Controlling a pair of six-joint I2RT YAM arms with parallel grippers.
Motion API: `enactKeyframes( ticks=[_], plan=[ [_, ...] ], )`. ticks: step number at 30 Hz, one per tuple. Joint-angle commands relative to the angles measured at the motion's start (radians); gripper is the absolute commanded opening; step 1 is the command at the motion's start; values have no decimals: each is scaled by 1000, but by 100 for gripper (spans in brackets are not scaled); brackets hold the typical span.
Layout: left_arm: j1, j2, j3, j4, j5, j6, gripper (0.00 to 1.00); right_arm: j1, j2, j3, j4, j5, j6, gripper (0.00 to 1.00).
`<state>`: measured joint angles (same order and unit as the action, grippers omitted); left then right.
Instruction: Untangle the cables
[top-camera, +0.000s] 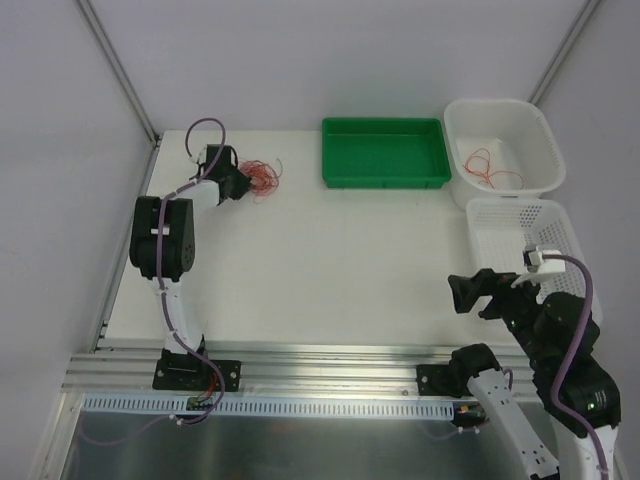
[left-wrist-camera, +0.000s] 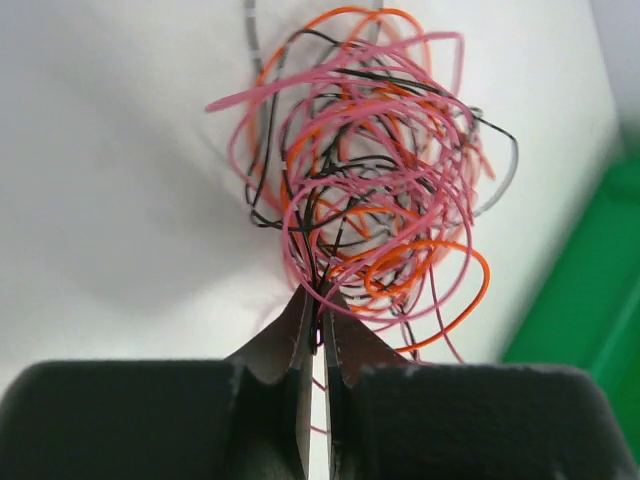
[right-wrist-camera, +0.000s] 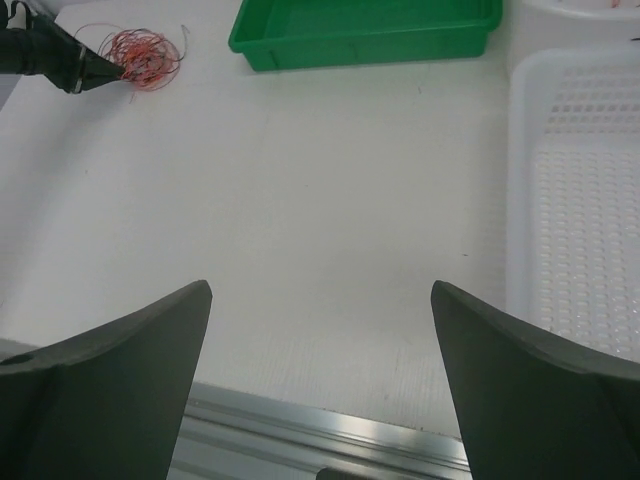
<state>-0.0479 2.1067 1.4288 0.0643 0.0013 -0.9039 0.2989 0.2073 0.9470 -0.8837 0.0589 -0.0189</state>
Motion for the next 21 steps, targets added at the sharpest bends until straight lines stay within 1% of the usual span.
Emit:
enactKeyframes(
  ticks=[1, 2, 3, 4, 6, 7, 8, 9, 11, 12, 14, 15, 17, 18, 19, 20, 21],
  plan=[
    [-93, -222, -176, -4, 92, 94, 0, 5, 198, 105, -69, -154, -44, 97],
    [-107, -258, -220, -6, 112, 95, 0, 5, 227, 116, -77, -200, -55, 97],
    [-121, -290, -261, -6, 130, 99, 0, 6, 262, 127, -81, -300, -59, 97],
    [-153, -354, -339, -11, 166, 115, 0, 6, 289, 128, -81, -348, -52, 97],
    [-185, -416, -422, -14, 181, 131, 0, 8, 366, 105, -58, -439, -6, 97],
    [-207, -474, -495, -15, 192, 147, 0, 9, 386, 96, -45, -448, 5, 97],
    [-245, -500, -533, -18, 197, 155, 0, 17, 411, 87, -38, -446, 14, 97],
    [-269, -525, -563, -20, 206, 164, 0, 38, 452, 84, -37, -404, 17, 97],
    [-309, -585, -646, -30, 221, 178, 0, 77, 483, 61, -18, -342, 11, 97],
    [-355, -615, -671, -38, 224, 178, 0, 135, 504, 50, 20, -268, 5, 97],
    [-403, -642, -732, -44, 218, 175, 0, 192, 532, 24, 73, -196, 7, 97],
    [-447, -654, -748, -46, 217, 169, 0, 254, 552, 18, 87, -124, 13, 97],
    [-495, -678, -786, -49, 201, 154, 0, 324, 634, 13, 113, -65, 16, 97],
    [-539, -692, -795, -50, 197, 136, 0, 395, 665, 13, 124, 25, 13, 97],
    [-559, -698, -810, -52, 192, 126, 0, 432, 731, 18, 132, 51, -10, 97],
    [-578, -706, -815, -55, 187, 117, 0, 468, 759, 21, 156, 73, -18, 97],
    [-598, -714, -820, -57, 180, 109, 0, 521, 786, 25, 169, 129, -12, 97]
  ],
)
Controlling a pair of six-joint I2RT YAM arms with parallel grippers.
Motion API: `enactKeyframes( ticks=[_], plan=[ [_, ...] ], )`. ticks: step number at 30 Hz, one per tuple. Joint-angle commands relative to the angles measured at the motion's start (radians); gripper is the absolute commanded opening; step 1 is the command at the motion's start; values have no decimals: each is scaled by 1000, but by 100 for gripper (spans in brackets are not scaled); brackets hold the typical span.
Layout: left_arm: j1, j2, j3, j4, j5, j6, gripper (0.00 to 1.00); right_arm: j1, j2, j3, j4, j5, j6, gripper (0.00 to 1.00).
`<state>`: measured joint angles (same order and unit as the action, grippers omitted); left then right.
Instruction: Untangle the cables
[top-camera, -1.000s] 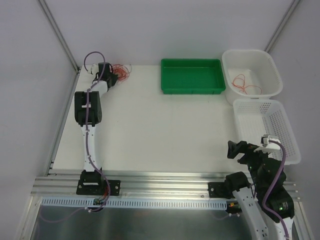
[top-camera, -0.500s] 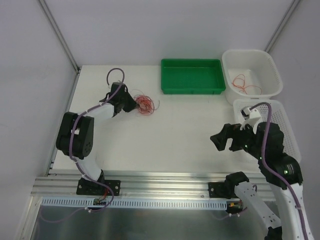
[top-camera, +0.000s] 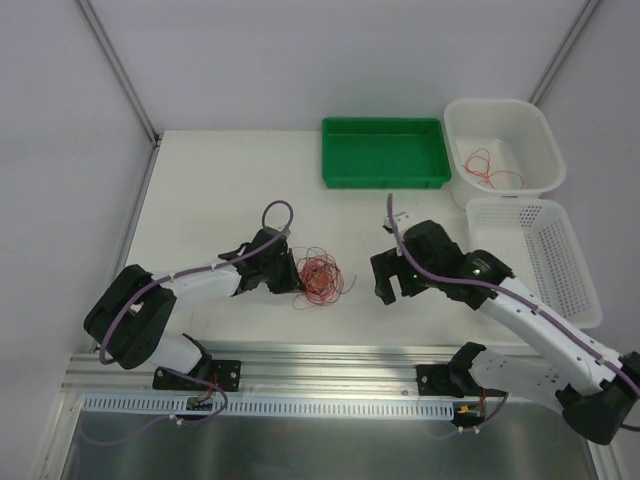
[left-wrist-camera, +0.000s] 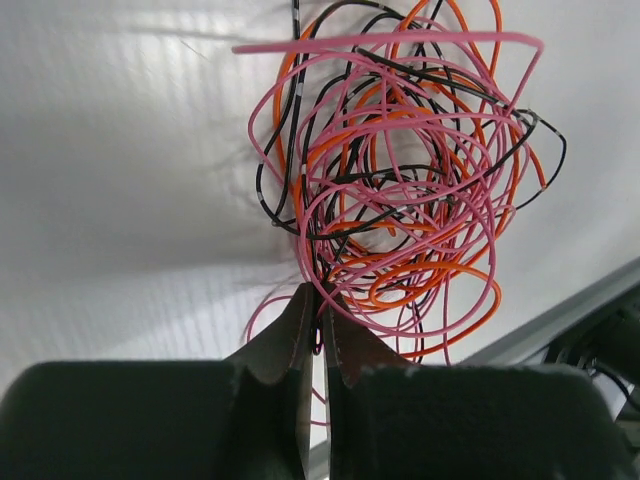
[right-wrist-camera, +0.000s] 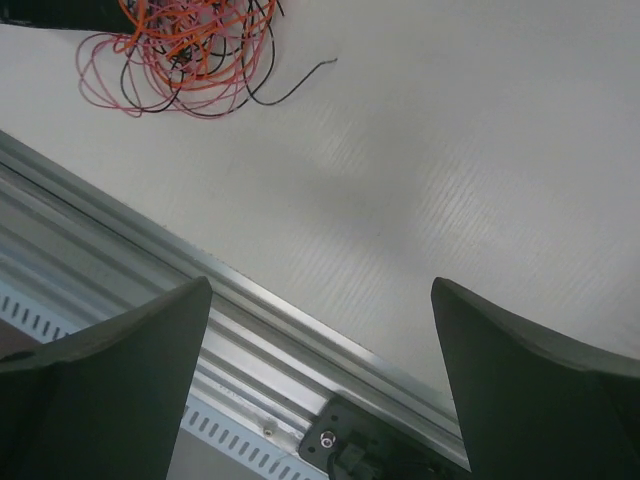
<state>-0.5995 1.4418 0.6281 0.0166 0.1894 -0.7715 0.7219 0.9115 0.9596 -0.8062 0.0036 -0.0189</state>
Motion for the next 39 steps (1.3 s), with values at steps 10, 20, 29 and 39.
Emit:
enactKeyframes(
  ticks=[10, 20, 29, 39],
  plan=[
    [-177, -251, -77, -104, -142, -87, 0, 166, 207, -88, 482, 7, 85, 97],
    [-229, -296, -108, -112, -212, -101, 0, 194, 323, -268, 881, -105, 132, 95],
    [-287, -261, -93, -109, -235, -94, 0, 194, 543, -294, 1122, -148, 168, 78],
    [-322, -319, -113, -110, -303, -89, 0, 194, 623, -323, 1199, -146, 188, 19]
  ],
)
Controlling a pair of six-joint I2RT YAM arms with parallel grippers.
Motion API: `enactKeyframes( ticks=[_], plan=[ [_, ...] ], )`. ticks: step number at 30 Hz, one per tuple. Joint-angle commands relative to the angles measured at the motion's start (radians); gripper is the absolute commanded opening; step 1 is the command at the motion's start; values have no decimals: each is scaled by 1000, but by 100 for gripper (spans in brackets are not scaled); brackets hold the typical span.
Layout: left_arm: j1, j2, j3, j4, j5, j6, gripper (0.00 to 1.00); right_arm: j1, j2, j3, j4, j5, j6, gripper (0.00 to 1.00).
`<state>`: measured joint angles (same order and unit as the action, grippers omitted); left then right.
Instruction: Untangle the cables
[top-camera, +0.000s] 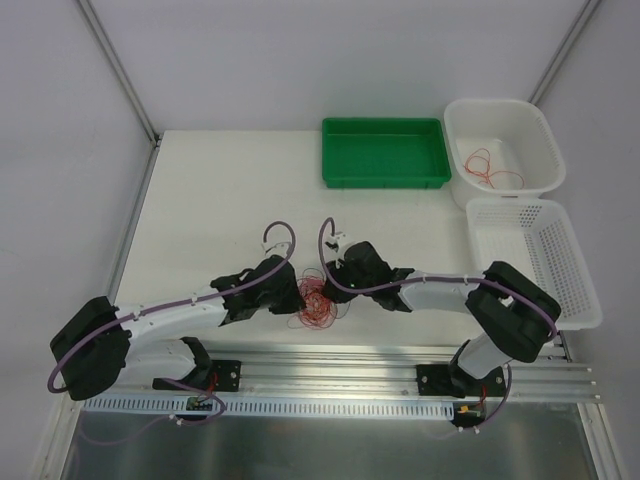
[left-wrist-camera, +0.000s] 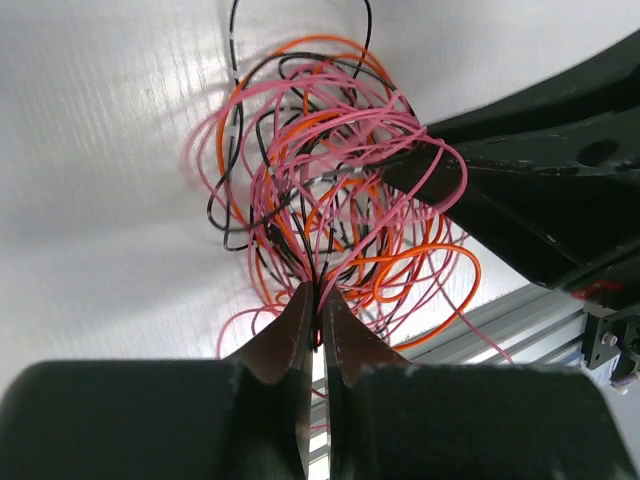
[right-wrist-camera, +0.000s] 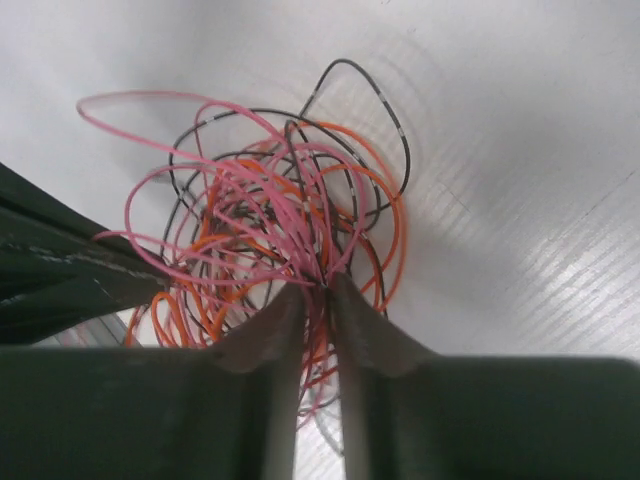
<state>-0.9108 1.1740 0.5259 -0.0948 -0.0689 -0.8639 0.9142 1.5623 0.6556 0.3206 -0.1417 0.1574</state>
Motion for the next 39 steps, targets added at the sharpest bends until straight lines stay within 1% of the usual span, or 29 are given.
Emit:
enactKeyframes(
  ticks=[1, 2, 3, 4, 5, 6, 7, 8, 9, 10, 11, 12, 13, 14, 15, 16, 17, 18, 19, 21, 22, 24, 25, 29, 32, 34, 39],
  plan=[
    [-11, -69, -15, 0, -64, 2, 0, 3, -50, -37, 48, 13, 8, 13],
    [-11, -111, -24, -2, -75, 0, 0, 3, -74, -45, 28, 46, 2, 10],
    [-11, -132, -26, -22, -87, 2, 0, 2, -135, -50, 2, 63, -13, 3],
    [-13, -157, -26, -35, -100, 2, 0, 3, -169, -53, -64, 82, -21, 1],
    [-11, -203, -17, -49, -129, 8, 0, 3, -203, -51, -102, 126, -30, 1],
    [-11, -226, -9, -89, -140, 15, 0, 3, -288, -47, -144, 139, -42, 1],
    [-11, -250, 2, -106, -155, 23, 0, 3, -327, -37, -237, 190, -50, 1],
    [-11, -296, 25, -123, -175, 44, 0, 2, -376, -18, -285, 255, -53, 1],
    [-11, -319, 34, -141, -186, 57, 0, 3, -415, -2, -387, 289, -56, 1],
    [-11, -339, 43, -146, -196, 71, 0, 2, -488, 16, -435, 325, -55, 1],
    [-11, -376, 61, -157, -210, 89, 0, 3, -517, 54, -481, 382, -53, 1],
    [-10, -390, 69, -170, -242, 95, 0, 3, -542, 68, -547, 398, -53, 1],
    [-10, -414, 83, -177, -256, 103, 6, 3, -580, 79, -573, 424, -39, 1],
    [-10, -425, 89, -181, -272, 101, 15, 3, -590, 99, -597, 429, -30, 1],
    [-10, -433, 91, -184, -281, 95, 38, 2, -596, 104, -633, 430, -21, 1],
    [-10, -448, 91, -184, -273, 73, 51, 2, -594, 108, -649, 435, 0, 1],
    [-10, -453, 92, -184, -260, 62, 60, 5, -591, 108, -658, 433, 14, 1],
    [-11, -453, 92, -183, -214, 46, 73, 6, -588, 99, -652, 429, 22, 1],
    [-11, -445, 92, -181, -186, 19, 76, 11, -585, 92, -644, 421, 30, 1],
    [-13, -422, 95, -178, -120, -4, 78, 15, -565, 78, -615, 413, 65, 1],
    [-22, -393, 94, -174, -64, -36, 78, 21, -553, 78, -608, 421, 74, 1],
    [-58, -357, 101, -134, -31, -49, 78, 32, -512, 82, -606, 444, 100, 1],
    [-118, -320, 117, -126, -55, -56, 77, 44, -498, 96, -609, 470, 106, 1],
    [-224, -219, 184, -100, -132, -29, 71, 64, -443, 122, -617, 490, 142, 1],
    [-279, -133, 232, -95, -170, -6, 69, 78, -421, 141, -632, 498, 159, 1],
    [-298, -70, 262, -94, -190, 15, 69, 89, -413, 151, -637, 501, 159, 1],
    [-329, 25, 290, -95, -219, 16, 64, 98, -412, 156, -640, 502, 168, 1]
  ],
)
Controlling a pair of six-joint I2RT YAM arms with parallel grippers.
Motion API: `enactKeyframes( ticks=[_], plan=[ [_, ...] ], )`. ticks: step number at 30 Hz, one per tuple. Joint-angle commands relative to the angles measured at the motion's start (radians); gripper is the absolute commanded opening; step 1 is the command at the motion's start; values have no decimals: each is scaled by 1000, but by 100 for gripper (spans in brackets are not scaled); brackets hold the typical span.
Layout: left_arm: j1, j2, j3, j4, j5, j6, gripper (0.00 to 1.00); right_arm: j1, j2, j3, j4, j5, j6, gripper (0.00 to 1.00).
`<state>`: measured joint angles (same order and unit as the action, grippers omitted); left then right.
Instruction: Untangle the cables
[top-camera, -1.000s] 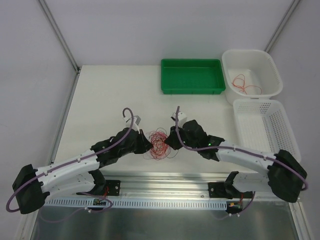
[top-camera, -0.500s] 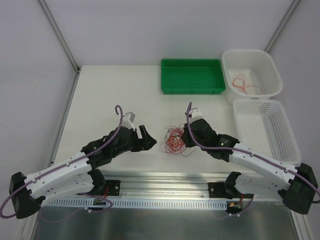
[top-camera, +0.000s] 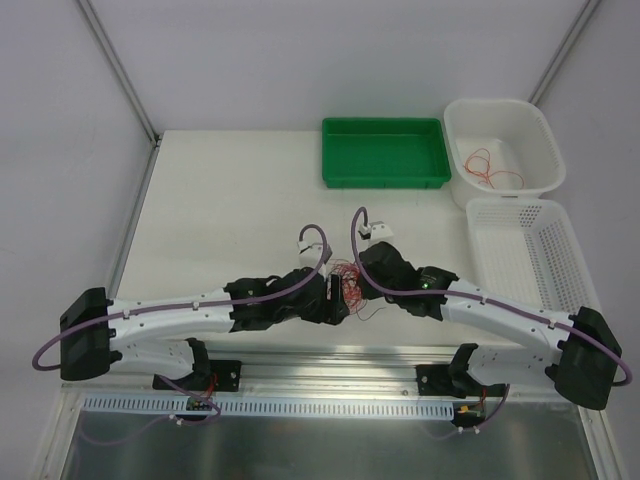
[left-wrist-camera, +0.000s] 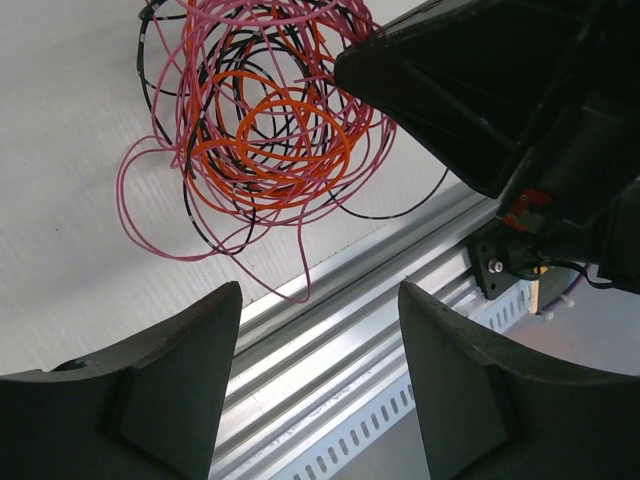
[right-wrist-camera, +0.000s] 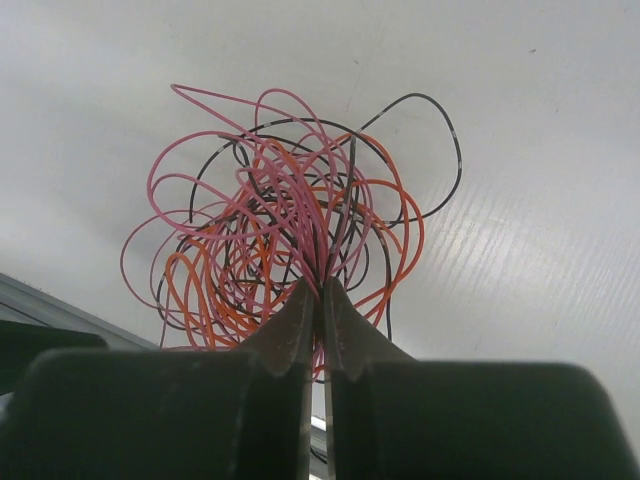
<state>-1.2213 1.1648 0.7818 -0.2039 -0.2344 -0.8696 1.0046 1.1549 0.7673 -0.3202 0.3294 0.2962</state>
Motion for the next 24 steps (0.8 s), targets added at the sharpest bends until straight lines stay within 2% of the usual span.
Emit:
enactKeyframes(
  ticks=[1, 5, 7, 9, 13, 16, 19, 24],
  plan=[
    [-23, 56, 37, 14, -60, 21, 63, 9, -9, 46, 1, 31, 31, 1],
    [-32, 108, 36, 14, -106, 12, 54, 12, -15, 46, 4, 30, 32, 1],
    [-32, 128, 40, 14, -128, 12, 30, 14, -12, 44, 3, 30, 32, 1],
    [-33, 124, 42, 11, -137, 15, 1, 15, -9, 40, -5, 36, 27, 1],
    [-32, 30, 25, -29, -227, 47, 0, 15, -20, 12, -51, 128, 24, 1],
    [-20, -101, 31, -156, -319, 67, 0, 9, -43, -28, -94, 206, 26, 1],
    [63, -261, 30, -259, -373, 93, 0, -18, -76, -63, -143, 238, 31, 1],
    [332, -474, 23, -347, -309, 162, 0, -98, -168, -98, -181, 238, 27, 4]
  ],
)
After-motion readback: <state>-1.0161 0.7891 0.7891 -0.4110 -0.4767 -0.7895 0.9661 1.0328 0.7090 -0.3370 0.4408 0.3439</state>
